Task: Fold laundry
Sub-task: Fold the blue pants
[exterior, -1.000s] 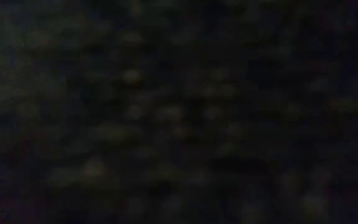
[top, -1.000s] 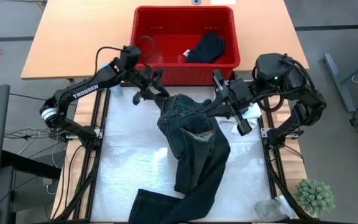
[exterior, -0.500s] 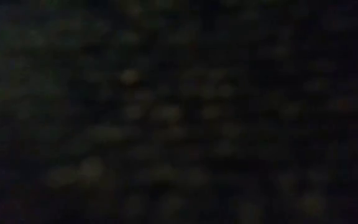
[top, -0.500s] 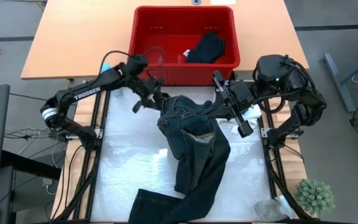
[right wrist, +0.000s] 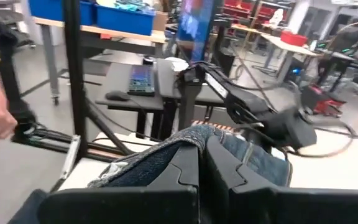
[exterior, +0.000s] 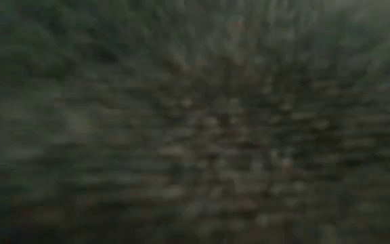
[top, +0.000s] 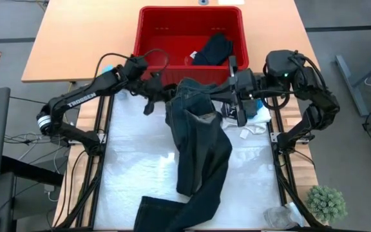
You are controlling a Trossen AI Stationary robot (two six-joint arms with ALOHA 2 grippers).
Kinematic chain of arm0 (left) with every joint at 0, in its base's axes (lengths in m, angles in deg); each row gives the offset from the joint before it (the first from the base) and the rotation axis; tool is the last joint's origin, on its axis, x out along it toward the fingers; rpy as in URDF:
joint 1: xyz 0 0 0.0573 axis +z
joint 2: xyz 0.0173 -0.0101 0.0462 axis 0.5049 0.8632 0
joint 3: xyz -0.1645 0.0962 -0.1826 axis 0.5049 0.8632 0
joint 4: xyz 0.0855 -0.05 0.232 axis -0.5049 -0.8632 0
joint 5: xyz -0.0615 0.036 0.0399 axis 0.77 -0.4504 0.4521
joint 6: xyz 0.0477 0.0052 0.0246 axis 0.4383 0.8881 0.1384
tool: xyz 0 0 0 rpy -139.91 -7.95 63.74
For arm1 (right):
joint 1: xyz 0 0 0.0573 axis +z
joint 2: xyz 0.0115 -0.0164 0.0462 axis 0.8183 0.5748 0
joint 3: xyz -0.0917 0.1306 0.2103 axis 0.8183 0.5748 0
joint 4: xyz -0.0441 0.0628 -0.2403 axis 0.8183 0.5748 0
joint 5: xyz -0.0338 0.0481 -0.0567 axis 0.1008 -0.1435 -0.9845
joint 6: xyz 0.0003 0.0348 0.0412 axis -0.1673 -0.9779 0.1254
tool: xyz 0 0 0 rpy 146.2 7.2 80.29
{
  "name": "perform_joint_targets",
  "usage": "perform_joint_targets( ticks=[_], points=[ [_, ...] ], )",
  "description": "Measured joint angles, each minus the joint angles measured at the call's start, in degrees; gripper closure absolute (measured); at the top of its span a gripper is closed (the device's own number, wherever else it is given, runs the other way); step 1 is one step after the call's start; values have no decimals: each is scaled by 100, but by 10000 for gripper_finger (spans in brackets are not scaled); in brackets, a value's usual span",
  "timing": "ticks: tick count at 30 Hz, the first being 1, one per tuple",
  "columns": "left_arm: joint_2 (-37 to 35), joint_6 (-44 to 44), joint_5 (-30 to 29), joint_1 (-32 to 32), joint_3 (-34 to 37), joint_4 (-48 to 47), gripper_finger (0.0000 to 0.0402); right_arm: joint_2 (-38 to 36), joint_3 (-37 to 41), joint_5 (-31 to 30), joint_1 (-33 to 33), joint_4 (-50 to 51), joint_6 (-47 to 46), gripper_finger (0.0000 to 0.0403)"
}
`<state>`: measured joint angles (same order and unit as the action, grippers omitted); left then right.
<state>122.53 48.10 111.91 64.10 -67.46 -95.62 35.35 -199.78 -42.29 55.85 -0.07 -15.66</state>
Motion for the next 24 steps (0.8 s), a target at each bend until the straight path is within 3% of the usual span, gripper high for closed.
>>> perform_joint_targets(
  ticks=[5, 11, 16, 24],
  points=[
    [-52, 972, -1809, 49, -1318, -858, 401, -91, 0, -190, -152, -20, 372, 375],
    [5, 1890, -3811, 140, -3271, -1194, 401, -130, -7, -1723, -496, -81, 488, 375],
    [3, 2556, -4611, 232, -4615, -892, 401, -128, -7, -3106, -977, -1042, 652, 370],
    [-3, 2901, -5092, -79, -5818, -615, 401, -110, 4, -3137, -1216, -3662, 2129, 374]
  ],
)
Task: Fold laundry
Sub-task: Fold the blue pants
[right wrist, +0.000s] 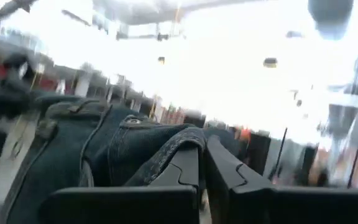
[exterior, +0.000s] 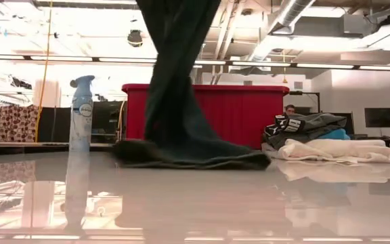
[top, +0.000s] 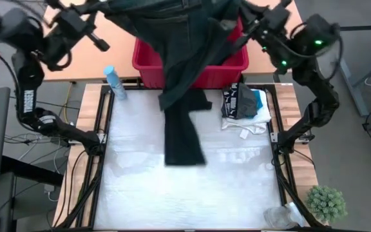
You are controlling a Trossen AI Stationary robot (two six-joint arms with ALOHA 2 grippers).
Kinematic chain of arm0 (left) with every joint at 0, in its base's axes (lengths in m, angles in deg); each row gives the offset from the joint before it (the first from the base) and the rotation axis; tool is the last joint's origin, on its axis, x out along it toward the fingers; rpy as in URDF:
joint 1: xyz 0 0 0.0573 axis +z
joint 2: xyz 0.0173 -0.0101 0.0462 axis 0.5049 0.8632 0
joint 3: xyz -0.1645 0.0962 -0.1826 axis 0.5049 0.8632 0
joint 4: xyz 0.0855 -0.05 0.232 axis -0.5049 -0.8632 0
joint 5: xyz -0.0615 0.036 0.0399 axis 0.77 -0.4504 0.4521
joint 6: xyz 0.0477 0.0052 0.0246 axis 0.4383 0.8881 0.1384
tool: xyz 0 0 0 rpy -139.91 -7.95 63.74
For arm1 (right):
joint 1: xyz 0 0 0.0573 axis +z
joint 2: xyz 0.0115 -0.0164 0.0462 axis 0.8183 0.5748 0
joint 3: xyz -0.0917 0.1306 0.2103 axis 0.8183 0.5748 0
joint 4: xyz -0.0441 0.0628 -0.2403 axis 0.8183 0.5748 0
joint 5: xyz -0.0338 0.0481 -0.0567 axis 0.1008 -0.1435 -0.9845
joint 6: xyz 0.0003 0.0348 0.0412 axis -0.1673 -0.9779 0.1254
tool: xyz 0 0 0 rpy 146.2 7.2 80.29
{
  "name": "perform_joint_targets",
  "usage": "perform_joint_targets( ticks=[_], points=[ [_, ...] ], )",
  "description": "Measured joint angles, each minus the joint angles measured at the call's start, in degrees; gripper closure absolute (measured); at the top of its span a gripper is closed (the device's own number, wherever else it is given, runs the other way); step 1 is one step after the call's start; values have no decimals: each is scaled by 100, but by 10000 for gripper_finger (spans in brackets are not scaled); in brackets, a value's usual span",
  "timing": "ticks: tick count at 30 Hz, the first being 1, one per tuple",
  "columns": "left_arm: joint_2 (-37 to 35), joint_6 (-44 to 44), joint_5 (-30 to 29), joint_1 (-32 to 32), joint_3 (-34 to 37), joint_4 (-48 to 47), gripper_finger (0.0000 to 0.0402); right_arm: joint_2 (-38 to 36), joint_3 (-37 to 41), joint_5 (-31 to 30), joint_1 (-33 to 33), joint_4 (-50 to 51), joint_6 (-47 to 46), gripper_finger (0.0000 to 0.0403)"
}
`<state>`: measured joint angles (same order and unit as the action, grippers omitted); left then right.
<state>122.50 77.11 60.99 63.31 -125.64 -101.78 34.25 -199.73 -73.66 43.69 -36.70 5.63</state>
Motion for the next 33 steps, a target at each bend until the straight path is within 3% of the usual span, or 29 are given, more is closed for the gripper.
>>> perform_joint_targets(
  ticks=[2, 4, 6, 8, 11, 14, 18, 21, 24, 26, 30, 33],
  points=[
    [-123, 271, -148, -203, 104, 303, 401, -18, -20, 364, 125, -231, 478, 374],
    [-155, 287, -261, -464, 41, 248, 401, -77, -99, 1176, 265, 61, 671, 372],
    [-209, 47, -274, -794, -3, 29, 401, -94, -226, 2036, 464, 508, 519, 371],
    [-308, -234, -276, -1156, 7, -362, 401, -101, -365, 2500, 703, 1144, 105, 373],
    [-331, -1089, -116, -1693, 5, -1568, 401, -107, -396, 2675, 1022, 2551, -862, 374],
    [-239, -1913, 260, -2012, 7, -3366, 401, 34, -254, 2798, 1300, 4008, -1953, 374],
    [197, -3233, 977, -2193, 46, -5299, 401, 436, 137, 2756, 1627, 5174, -3255, 374],
    [290, -4272, 1414, -2339, 553, -5067, 401, 778, 498, 2769, 1856, 5511, -3613, 374],
    [316, -4050, 1749, -2554, 1011, -5158, 401, 1127, 891, 2770, 1999, 5942, -3407, 373],
    [341, -4008, 1024, -2664, 1356, -5192, 401, 1375, 1173, 2814, 2013, 5993, -3169, 373],
    [417, -3947, -1272, -2788, 1472, -5119, 401, 1541, 1421, 2755, 1847, 6302, -2772, 374],
    [384, -3879, -2200, -2824, 1148, -5054, 396, 1452, 1410, 2181, 1712, 6987, -2988, 374]
  ],
)
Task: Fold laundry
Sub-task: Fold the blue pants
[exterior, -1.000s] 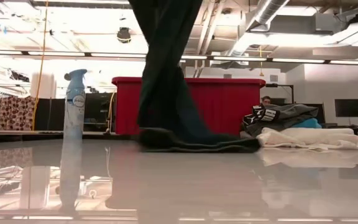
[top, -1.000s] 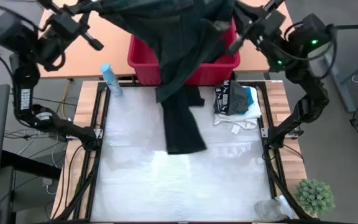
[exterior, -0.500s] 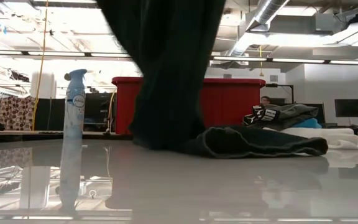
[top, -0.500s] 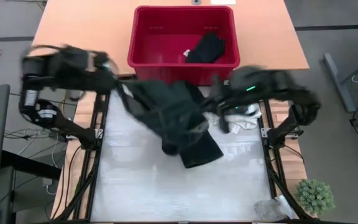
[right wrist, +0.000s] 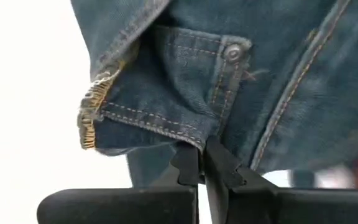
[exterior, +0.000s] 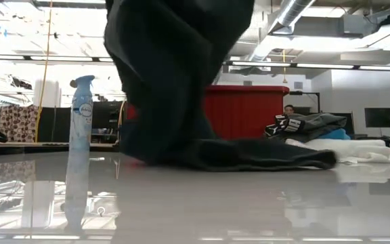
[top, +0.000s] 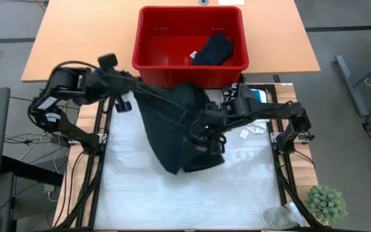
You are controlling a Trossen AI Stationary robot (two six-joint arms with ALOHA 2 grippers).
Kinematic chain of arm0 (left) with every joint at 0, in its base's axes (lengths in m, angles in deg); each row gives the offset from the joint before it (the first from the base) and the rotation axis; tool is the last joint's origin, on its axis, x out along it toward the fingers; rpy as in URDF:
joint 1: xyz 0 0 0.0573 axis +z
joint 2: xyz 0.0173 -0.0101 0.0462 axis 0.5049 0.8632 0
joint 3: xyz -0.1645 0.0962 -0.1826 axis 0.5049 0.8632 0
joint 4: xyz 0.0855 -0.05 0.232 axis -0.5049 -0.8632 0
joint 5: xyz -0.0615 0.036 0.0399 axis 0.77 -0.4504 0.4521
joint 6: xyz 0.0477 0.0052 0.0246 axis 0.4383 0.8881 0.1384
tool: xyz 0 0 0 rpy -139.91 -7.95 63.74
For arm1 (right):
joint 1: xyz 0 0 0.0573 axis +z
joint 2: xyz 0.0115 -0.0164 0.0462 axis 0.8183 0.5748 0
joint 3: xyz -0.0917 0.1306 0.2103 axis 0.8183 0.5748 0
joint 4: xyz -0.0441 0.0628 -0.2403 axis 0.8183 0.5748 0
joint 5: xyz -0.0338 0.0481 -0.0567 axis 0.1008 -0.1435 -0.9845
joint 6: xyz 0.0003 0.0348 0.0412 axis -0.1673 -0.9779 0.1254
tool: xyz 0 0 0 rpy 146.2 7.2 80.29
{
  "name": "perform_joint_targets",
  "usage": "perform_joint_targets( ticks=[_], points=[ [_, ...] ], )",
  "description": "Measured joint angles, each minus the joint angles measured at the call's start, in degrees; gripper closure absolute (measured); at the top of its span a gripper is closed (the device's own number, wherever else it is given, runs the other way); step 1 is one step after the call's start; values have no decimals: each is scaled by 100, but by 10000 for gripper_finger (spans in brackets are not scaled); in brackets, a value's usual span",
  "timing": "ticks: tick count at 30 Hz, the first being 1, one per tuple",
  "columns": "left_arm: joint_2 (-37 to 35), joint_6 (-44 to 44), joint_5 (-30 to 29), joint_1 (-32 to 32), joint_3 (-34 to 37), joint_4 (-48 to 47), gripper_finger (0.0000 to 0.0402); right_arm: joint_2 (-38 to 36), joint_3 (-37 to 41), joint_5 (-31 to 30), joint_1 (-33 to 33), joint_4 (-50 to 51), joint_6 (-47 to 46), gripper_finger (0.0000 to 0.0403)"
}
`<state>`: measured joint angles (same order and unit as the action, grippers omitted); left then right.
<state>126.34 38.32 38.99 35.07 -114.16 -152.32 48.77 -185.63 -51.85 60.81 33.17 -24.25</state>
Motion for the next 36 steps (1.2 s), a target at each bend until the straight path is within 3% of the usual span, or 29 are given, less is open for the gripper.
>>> perform_joint_targets(
  ticks=[3, 8, 12, 21, 23, 25, 29, 34, 36],
  points=[
    [14, 145, 132, -18, -238, 654, 388, -245, 10, -1012, -80, 520, -178, 374],
    [-2, 193, 1662, -12, -371, 1840, 380, -939, -140, -1863, -75, 500, -267, 374],
    [67, 235, 2276, -18, -369, 1951, 364, -1415, -179, -2663, -76, 852, -720, 374],
    [949, 88, 4038, 15, -365, 1481, 270, -2452, -195, -2886, -169, 696, -1358, 374],
    [1271, 219, 3846, 1, -354, 1273, 245, -2497, -184, -2905, -167, 819, -1594, 374],
    [1458, 134, 3296, 5, -356, 1175, 224, -2513, -178, -2983, -174, 865, -1869, 374],
    [1569, 475, 2792, 73, -360, 655, 211, -2396, -177, -2968, -153, 583, -2277, 374],
    [923, 620, 1635, 99, -361, -78, 213, -1566, -188, -2739, 200, -35, -2451, 374],
    [537, 621, 1624, 130, -378, -110, 214, -1057, -188, -2577, 321, -364, -2459, 374]
  ],
)
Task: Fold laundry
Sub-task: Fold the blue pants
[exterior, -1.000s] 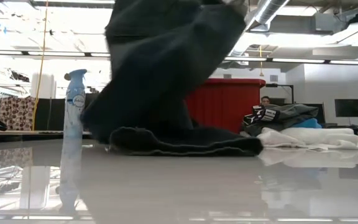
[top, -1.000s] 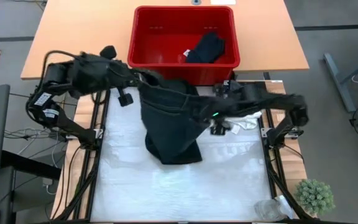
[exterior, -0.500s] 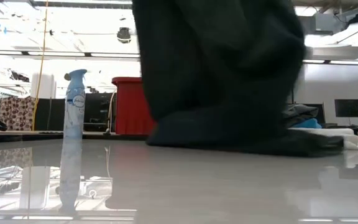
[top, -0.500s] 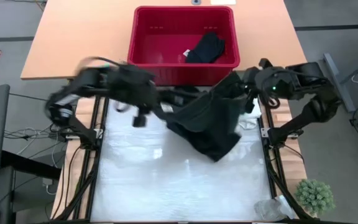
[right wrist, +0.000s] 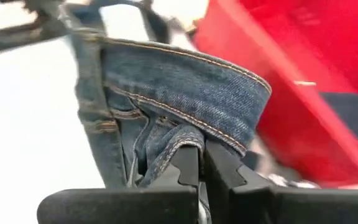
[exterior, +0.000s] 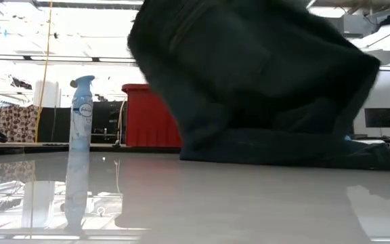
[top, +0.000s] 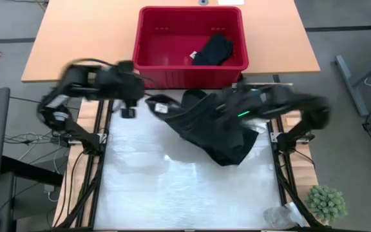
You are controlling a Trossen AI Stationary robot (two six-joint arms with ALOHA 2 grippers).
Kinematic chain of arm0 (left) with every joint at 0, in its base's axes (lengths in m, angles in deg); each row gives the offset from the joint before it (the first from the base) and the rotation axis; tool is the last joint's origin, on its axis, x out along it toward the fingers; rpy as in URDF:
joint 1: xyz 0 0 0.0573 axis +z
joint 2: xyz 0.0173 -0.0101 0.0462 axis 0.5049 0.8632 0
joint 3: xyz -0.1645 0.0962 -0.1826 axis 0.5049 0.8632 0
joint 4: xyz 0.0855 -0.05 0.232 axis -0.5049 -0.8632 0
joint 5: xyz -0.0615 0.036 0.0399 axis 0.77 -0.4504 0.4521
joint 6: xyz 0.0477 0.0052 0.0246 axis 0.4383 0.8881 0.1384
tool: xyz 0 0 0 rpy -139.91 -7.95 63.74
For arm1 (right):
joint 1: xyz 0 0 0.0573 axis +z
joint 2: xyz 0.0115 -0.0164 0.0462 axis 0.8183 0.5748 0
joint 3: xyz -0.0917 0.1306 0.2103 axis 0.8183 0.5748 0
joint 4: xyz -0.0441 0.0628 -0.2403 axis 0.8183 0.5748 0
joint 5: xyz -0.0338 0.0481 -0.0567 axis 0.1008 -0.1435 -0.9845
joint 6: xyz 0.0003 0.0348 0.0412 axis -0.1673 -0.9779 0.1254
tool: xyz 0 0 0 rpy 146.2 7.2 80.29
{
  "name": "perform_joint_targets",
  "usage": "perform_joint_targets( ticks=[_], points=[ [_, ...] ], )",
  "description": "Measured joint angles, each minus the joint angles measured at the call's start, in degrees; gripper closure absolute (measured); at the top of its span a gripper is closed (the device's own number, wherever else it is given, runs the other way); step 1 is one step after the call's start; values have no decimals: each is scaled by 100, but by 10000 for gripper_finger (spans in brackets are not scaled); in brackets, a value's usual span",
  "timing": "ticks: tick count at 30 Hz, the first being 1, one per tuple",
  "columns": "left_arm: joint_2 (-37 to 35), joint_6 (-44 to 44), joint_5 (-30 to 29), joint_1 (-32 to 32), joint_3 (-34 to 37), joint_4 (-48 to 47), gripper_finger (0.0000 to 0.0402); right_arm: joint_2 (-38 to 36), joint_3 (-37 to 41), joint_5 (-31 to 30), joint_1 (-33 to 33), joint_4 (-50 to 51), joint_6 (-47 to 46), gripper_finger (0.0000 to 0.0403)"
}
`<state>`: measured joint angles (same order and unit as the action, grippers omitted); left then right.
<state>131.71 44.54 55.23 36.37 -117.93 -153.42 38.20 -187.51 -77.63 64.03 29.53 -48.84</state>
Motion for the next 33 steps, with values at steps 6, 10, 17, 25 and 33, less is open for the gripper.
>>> perform_joint_targets(
  ticks=[6, 10, 17, 25, 33],
  points=[
    [-798, -434, -245, 35, 13, 17, 211, 1922, 18, 1237, 258, -2264, 692, 374],
    [-1224, -1066, -211, 39, 7, 24, 211, 3167, 13, 2221, 281, -4257, 1217, 363],
    [-1352, -2323, 955, 35, 102, -13, 210, 4128, -1004, 3547, 232, -4835, 1712, 271],
    [-1437, -2580, 1531, -90, 1589, 97, 210, 2861, -1342, 3943, 123, -3056, 2039, 168],
    [-2561, -6004, 1087, -931, 5042, 2684, 210, 1409, -1318, 1823, 325, -739, 1221, 155]
  ],
)
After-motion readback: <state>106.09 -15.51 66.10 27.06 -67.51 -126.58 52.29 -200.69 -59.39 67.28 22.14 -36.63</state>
